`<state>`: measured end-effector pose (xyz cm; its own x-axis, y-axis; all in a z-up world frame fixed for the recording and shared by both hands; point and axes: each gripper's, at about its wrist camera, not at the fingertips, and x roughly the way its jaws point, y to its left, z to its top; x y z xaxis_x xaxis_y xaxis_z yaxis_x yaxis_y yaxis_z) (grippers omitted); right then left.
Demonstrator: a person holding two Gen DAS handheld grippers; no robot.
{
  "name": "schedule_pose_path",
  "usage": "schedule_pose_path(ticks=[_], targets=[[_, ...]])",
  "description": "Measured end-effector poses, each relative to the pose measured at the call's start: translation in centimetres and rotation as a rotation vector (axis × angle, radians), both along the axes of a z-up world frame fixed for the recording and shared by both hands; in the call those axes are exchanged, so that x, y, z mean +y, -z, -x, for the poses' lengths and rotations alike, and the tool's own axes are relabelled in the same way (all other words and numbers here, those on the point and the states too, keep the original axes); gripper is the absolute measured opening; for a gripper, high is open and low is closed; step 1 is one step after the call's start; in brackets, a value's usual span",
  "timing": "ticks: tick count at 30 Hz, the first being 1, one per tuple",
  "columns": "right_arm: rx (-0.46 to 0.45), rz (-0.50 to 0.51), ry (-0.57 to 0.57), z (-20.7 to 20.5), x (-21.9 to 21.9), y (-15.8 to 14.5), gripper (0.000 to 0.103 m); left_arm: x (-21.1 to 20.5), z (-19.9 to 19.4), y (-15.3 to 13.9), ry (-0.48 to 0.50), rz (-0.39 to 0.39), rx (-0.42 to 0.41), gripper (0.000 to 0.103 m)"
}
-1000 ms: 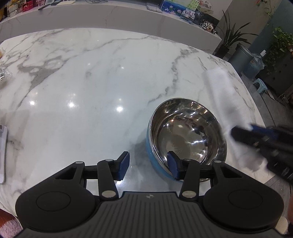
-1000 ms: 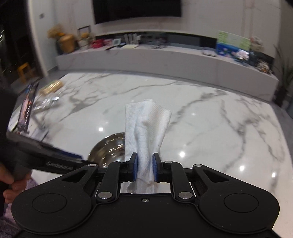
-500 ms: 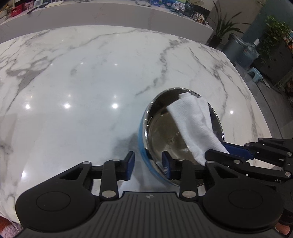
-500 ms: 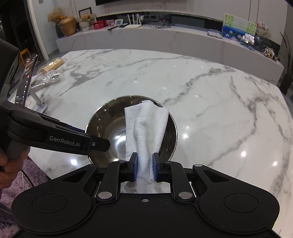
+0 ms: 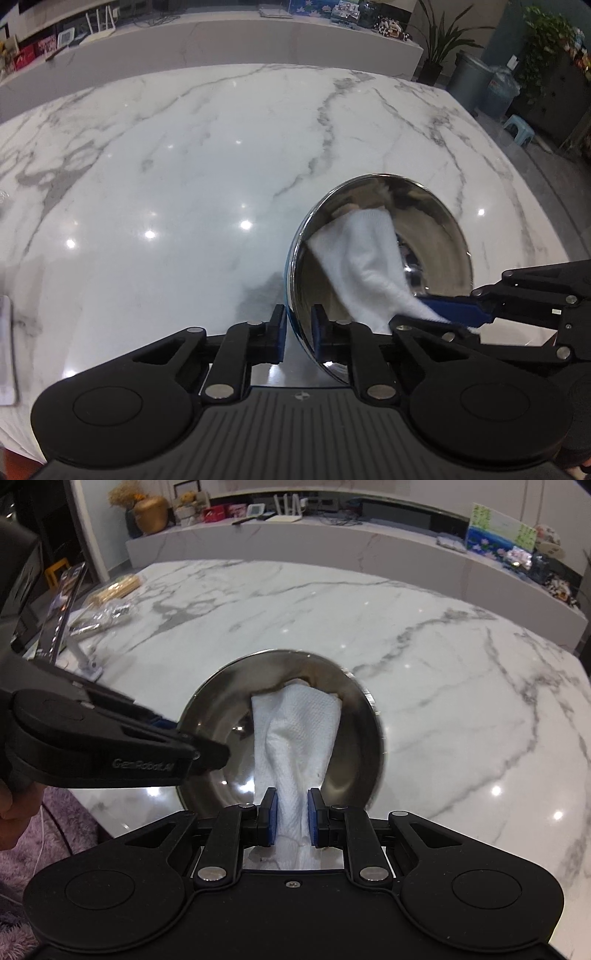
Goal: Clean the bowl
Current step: 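Carry the cloth into the bowl while the left gripper grips the bowl rim, then wipe the cloth around the bowl interior while the left gripper holds the rim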
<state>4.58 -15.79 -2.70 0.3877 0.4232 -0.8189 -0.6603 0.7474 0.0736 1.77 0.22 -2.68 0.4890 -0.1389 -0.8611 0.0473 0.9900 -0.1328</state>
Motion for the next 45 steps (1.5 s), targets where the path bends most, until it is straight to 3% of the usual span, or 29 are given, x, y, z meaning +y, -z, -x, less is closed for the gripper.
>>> schedule_pose_path(ticks=[5, 9, 14, 19, 26, 34, 40, 45], targets=[[0.018, 0.026, -0.042, 0.2, 0.8, 1.0, 0.014, 0.1, -0.1, 0.1, 0.008, 0.003, 0.006, 0.009], [-0.044, 0.09, -0.069, 0.8, 1.2, 1.0, 0.014, -0.1, 0.0, 0.1, 0.022, -0.012, 0.0, 0.009], [-0.188, 0.212, -0.107, 1.4, 1.7, 0.7, 0.014, 0.0, 0.1, 0.1, 0.027, -0.008, -0.003, 0.009], [-0.231, 0.278, -0.171, 1.6, 2.2, 0.9, 0.014, 0.2, 0.0, 0.2, 0.02, 0.004, 0.001, 0.009], [-0.152, 0.237, -0.22, 1.8, 1.9, 1.0, 0.015, 0.0, -0.1, 0.1, 0.025, 0.001, 0.005, 0.009], [-0.191, 0.19, -0.241, 2.1, 1.0, -0.9, 0.027, -0.2, 0.6, 0.1, 0.027, -0.002, 0.002, 0.009], [-0.207, 0.19, -0.297, 2.1, 1.4, -1.1, 0.027, 0.3, 0.6, 0.1, 0.025, 0.006, 0.005, 0.009], [-0.173, 0.17, -0.299, 1.7, 1.9, -0.3, 0.019, 0.2, 0.5, 0.1, 0.028, 0.005, 0.006, 0.009]])
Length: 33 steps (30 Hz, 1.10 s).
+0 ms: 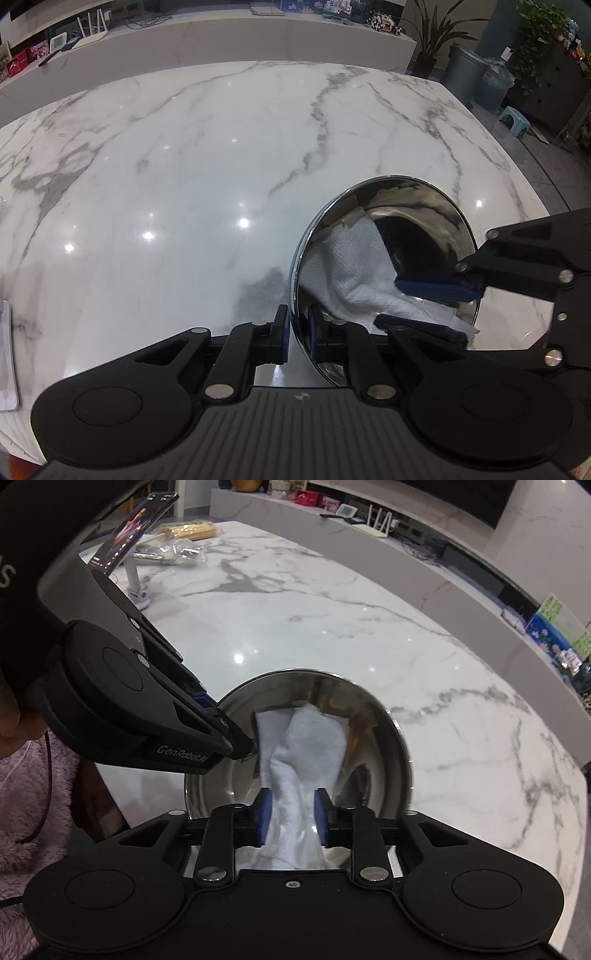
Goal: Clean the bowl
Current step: 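Wipe the cloth around the bowl interior while the left gripper holds the rim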
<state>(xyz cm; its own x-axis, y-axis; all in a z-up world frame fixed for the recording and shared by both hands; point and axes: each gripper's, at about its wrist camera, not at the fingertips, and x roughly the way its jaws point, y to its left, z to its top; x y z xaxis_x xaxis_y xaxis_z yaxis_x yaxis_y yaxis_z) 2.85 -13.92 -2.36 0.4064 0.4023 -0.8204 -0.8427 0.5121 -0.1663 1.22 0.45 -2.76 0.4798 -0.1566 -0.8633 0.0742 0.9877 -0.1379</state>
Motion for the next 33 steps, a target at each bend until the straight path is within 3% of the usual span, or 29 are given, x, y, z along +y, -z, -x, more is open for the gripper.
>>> schedule_pose_path(ticks=[12, 20, 24, 28, 33], targets=[[-0.001, 0.006, 0.047, -0.7, 0.9, 1.5, 0.015, -0.2, -0.2, 0.0, -0.002, -0.011, 0.005, 0.01], [0.164, -0.076, 0.031, -1.3, 1.3, 1.6, 0.012, -0.5, -0.5, 0.0, 0.006, -0.028, 0.003, 0.009], [0.151, -0.06, 0.027, -1.0, 1.5, 1.5, 0.011, -0.7, -0.3, 0.0, 0.01, -0.036, 0.005, 0.009], [0.046, 0.018, 0.05, -0.6, 1.5, 1.3, 0.01, -0.5, -0.3, 0.0, 0.007, -0.037, 0.008, 0.01], [0.022, 0.035, 0.06, -0.3, 1.1, 1.3, 0.01, -0.5, -0.6, 0.0, 0.001, -0.032, 0.008, 0.01]])
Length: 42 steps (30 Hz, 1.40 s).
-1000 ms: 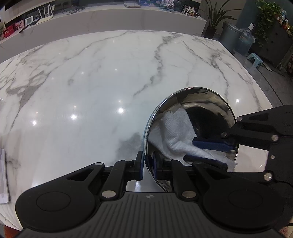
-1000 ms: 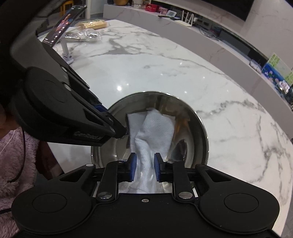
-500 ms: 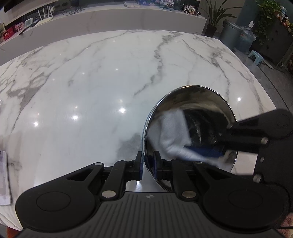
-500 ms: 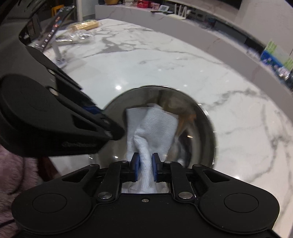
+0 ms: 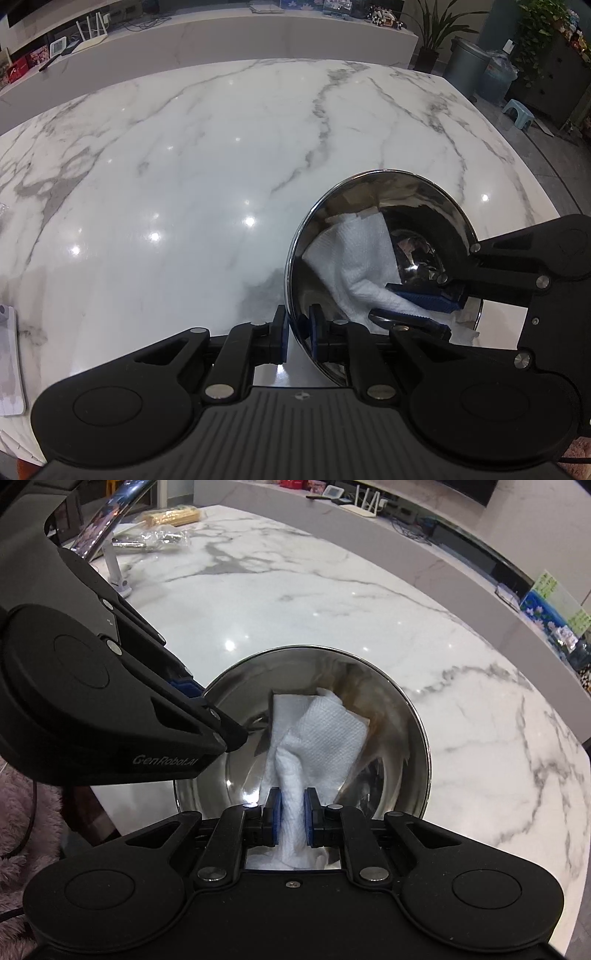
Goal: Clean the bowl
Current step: 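Wipe the cloth around the bowl interior while the left gripper holds the rim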
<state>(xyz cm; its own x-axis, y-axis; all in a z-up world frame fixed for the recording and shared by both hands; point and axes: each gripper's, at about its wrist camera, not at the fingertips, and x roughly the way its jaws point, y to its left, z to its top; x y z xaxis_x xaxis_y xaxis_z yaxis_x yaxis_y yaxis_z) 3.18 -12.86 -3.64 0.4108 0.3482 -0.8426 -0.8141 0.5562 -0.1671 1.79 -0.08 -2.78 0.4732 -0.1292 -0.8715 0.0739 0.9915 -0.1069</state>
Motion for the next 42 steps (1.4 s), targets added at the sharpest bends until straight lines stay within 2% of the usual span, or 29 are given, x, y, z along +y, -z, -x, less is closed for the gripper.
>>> schedule_pose_path(ticks=[13, 17, 22, 28, 35, 38, 42], targets=[[0.009, -0.017, 0.025, -0.3, -0.1, 0.2, 0.011, 0.5, -0.1, 0.3, -0.028, 0.032, 0.009, 0.011], [0.023, -0.03, 0.039, -0.5, 0.0, 0.2, 0.011, 0.7, 0.1, 0.6, -0.035, 0.065, 0.028, 0.023], [0.055, -0.067, 0.064, -0.9, -0.4, 0.2, 0.01, 1.2, 0.6, 0.6, -0.048, 0.09, 0.025, 0.026], [0.06, -0.076, 0.078, -1.0, -0.6, 0.2, 0.01, 1.0, 0.6, 0.1, -0.025, 0.086, -0.008, 0.019], [0.071, -0.09, 0.062, -1.0, -0.7, 0.2, 0.01, 0.4, 0.0, 0.1, -0.004, 0.027, -0.018, 0.01], [0.114, -0.122, 0.041, -1.1, -0.8, 0.1, 0.01, 0.2, -0.1, 0.0, 0.006, 0.021, -0.02, 0.009], [0.102, -0.093, 0.001, -0.7, -0.5, 0.1, 0.01, -0.1, -0.1, 0.0, 0.021, -0.016, -0.022, 0.009]])
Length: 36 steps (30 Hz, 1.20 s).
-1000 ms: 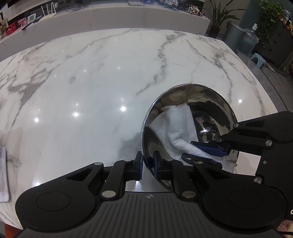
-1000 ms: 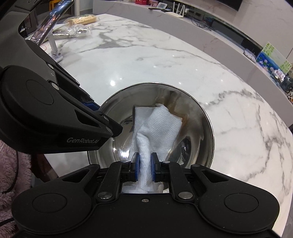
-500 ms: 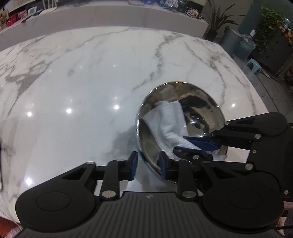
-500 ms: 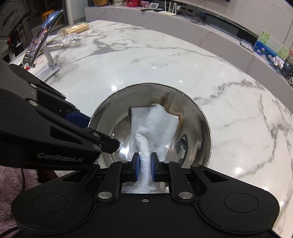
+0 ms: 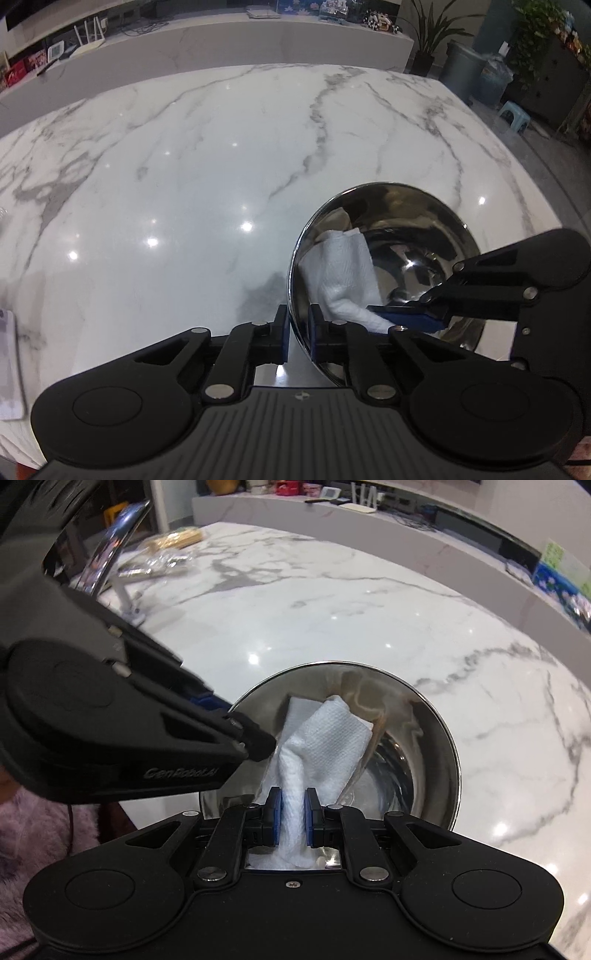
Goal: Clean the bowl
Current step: 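Wipe the cloth around the bowl interior while the left gripper holds the rim, then keep wiping the bowl interior with the cloth while the left gripper steadies the rim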
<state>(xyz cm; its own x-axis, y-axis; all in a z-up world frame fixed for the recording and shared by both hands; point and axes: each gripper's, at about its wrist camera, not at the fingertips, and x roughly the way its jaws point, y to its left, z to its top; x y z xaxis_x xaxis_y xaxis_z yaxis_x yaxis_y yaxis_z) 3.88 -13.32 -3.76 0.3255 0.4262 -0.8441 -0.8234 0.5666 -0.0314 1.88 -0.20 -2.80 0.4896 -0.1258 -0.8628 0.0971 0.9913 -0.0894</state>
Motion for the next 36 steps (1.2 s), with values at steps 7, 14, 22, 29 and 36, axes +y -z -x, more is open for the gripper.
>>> schedule_pose_path(ticks=[7, 14, 22, 29, 36], targets=[[-0.196, 0.196, -0.04, 1.1, 0.7, 0.0, 0.01, -0.3, -0.1, -0.2, 0.011, -0.022, -0.007, 0.009], [-0.172, 0.181, 0.002, 0.3, 0.0, -0.1, 0.01, -0.3, -0.5, 0.0, -0.008, 0.006, -0.003, 0.011], [-0.062, 0.112, 0.05, -1.4, -1.1, 0.0, 0.01, 0.3, 0.1, 0.7, -0.049, 0.074, 0.056, 0.035], [-0.057, 0.112, 0.044, -1.3, -1.2, 0.0, 0.01, -0.2, 0.2, -0.1, -0.005, 0.048, 0.026, 0.017], [0.045, 0.041, 0.009, -1.1, -1.0, 0.0, 0.01, -1.1, -0.5, -0.2, 0.019, -0.022, 0.015, 0.006]])
